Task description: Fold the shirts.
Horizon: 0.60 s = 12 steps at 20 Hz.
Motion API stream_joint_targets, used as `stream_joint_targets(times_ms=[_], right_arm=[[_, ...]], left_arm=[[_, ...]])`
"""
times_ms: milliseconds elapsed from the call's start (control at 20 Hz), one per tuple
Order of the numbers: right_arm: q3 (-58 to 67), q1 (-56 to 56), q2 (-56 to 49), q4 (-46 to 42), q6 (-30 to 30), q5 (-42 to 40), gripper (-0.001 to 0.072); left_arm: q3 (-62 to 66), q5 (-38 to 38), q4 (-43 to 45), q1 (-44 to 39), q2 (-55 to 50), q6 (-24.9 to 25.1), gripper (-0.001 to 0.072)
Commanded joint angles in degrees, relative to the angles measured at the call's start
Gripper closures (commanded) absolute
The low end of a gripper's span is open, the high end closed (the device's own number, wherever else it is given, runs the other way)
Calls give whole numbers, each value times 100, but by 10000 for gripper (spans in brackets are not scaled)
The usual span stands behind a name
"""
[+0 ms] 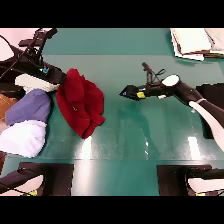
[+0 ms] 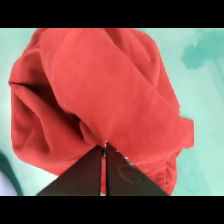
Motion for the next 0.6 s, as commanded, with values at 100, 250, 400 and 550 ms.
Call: stream_joint_targets(times_ms=[100, 250, 400, 550], right_arm=[[1226, 684, -1272, 4, 4, 614, 219], [1884, 1102, -1963, -2, 168, 752, 220], [2481, 1318, -2479, -11, 186, 844, 305], [2830, 1392, -2616, -68, 188, 813, 698]], left_arm=[[-74, -181, -9, 33, 20, -2, 682], [-74, -184, -48, 33, 20, -4, 682], [-74, -181, -122, 33, 22, -2, 682], [-72, -179, -282, 31, 22, 0, 682]])
